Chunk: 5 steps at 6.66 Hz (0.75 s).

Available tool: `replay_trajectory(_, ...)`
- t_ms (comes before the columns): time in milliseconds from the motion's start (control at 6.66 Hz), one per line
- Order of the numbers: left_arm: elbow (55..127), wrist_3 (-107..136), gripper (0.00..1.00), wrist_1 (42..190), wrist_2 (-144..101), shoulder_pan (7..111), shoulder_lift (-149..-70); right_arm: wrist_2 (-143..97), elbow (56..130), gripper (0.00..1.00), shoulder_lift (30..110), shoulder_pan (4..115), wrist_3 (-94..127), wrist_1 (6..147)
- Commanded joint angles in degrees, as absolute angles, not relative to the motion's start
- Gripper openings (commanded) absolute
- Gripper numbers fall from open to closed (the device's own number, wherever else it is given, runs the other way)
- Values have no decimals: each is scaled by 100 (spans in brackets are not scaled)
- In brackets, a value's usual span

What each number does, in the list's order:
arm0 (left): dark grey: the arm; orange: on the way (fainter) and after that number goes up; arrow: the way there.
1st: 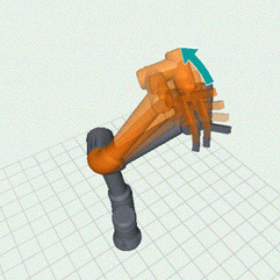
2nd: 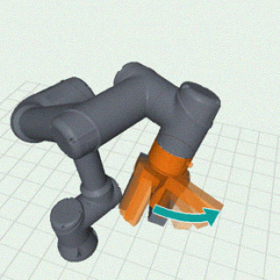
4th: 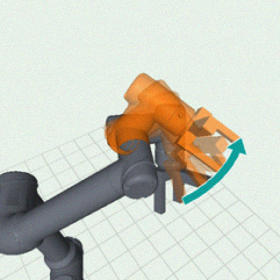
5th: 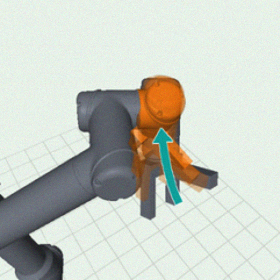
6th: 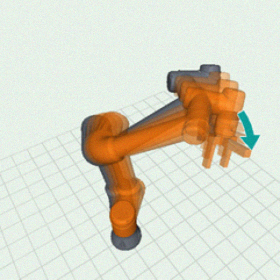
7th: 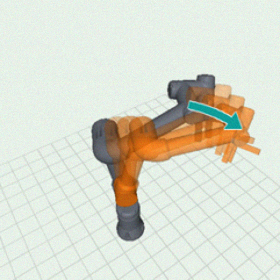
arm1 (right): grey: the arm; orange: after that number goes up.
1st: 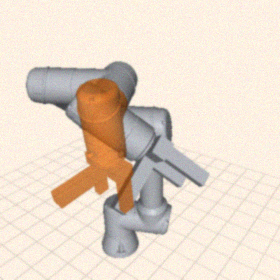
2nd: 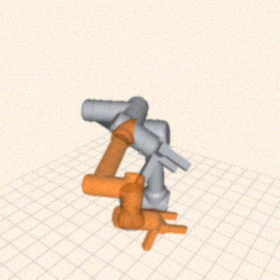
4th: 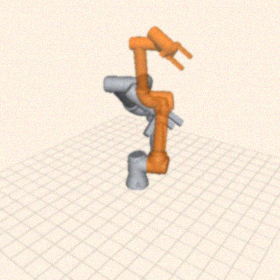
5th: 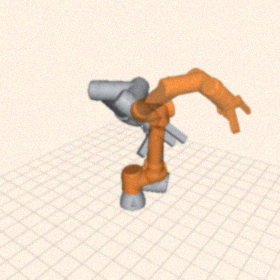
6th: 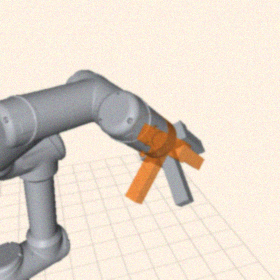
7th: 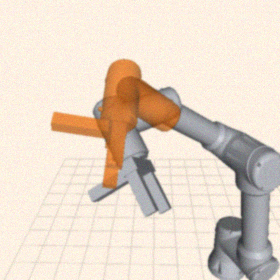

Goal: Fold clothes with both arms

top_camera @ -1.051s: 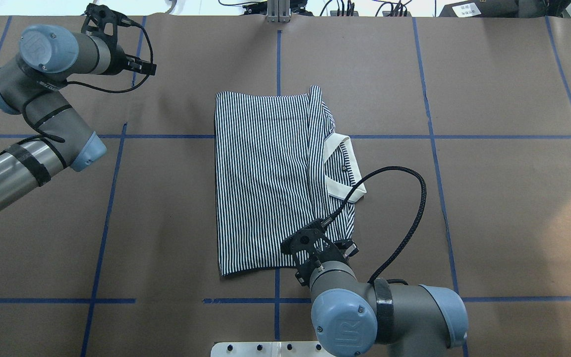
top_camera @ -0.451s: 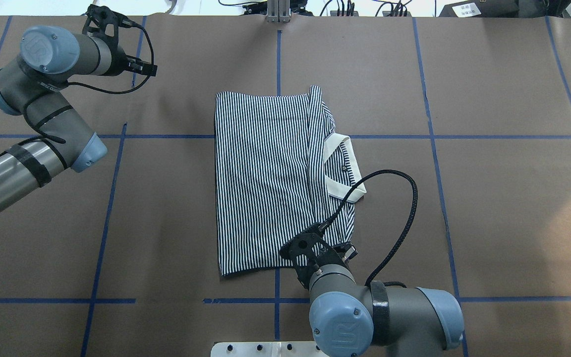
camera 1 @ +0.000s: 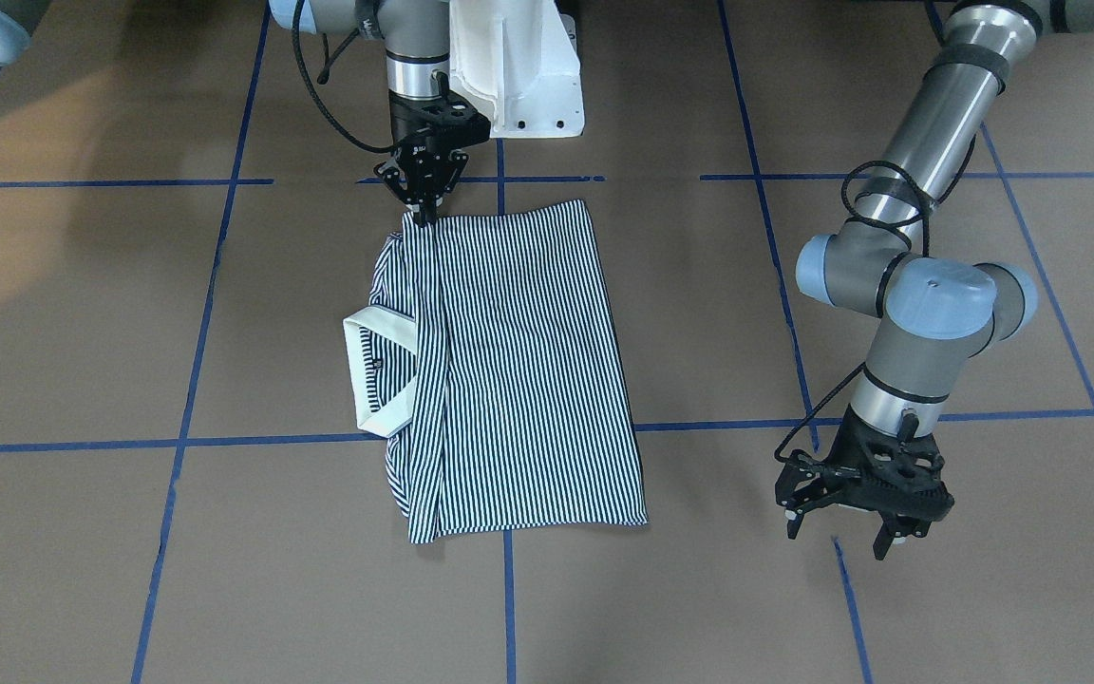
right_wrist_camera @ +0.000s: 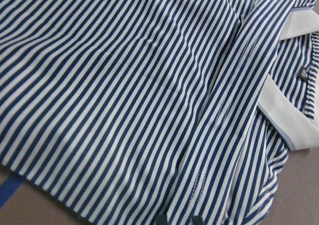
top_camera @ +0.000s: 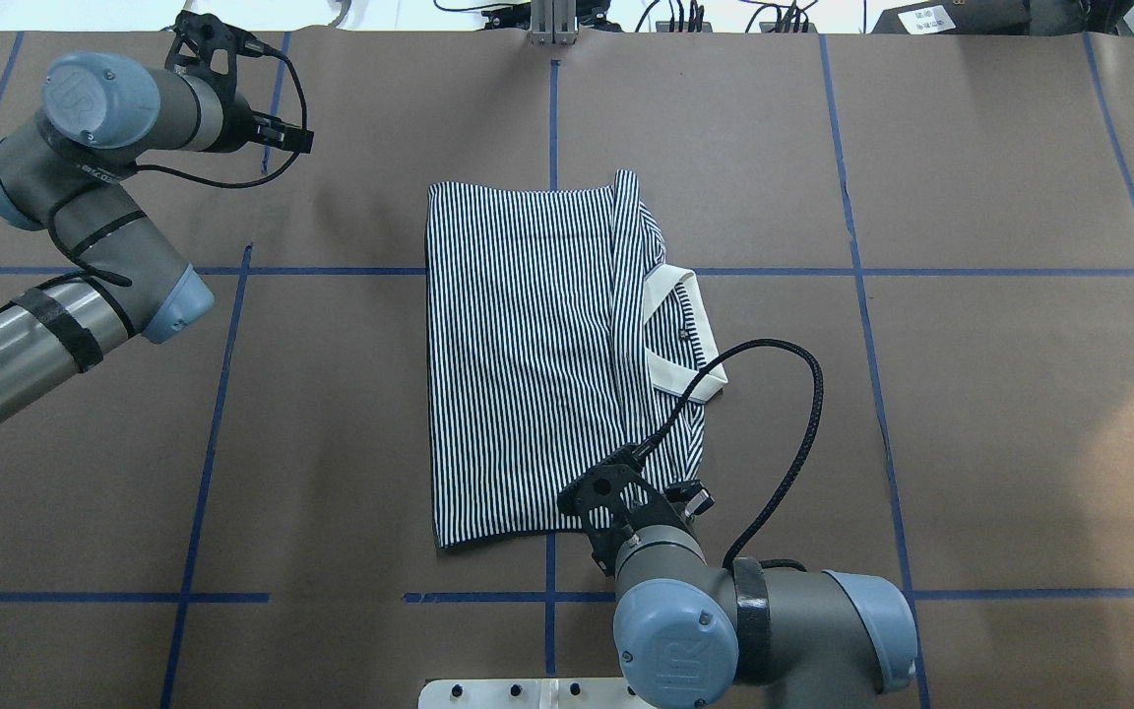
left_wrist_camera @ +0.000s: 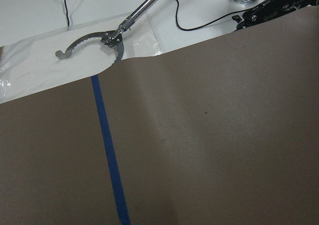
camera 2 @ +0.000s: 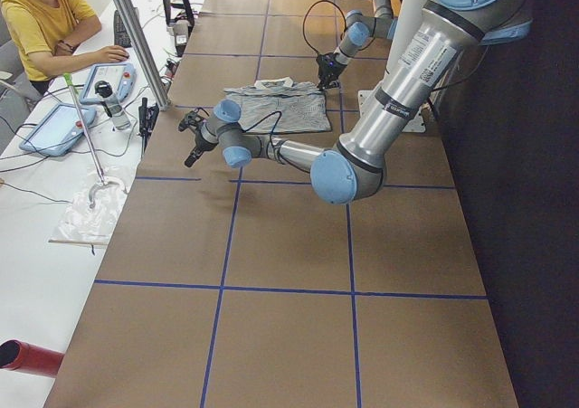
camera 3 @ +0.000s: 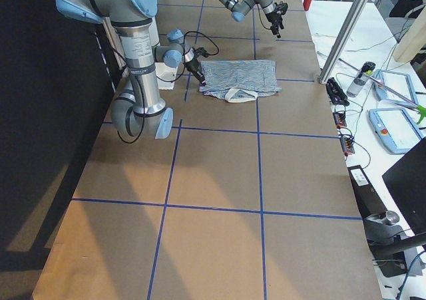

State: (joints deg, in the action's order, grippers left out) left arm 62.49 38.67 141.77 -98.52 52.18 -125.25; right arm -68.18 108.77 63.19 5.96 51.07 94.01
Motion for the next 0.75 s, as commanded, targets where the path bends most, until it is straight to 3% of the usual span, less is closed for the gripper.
replay_trajectory(0, 6249, 3867, 100, 14177, -9853, 5195, -12524, -6812, 10881, 30, 6345, 598, 5106, 9404)
replay_trajectory(601, 6249, 4087, 100, 14177, -9853, 5080, -12524, -6812, 10890, 32, 6311, 580, 5124, 9404)
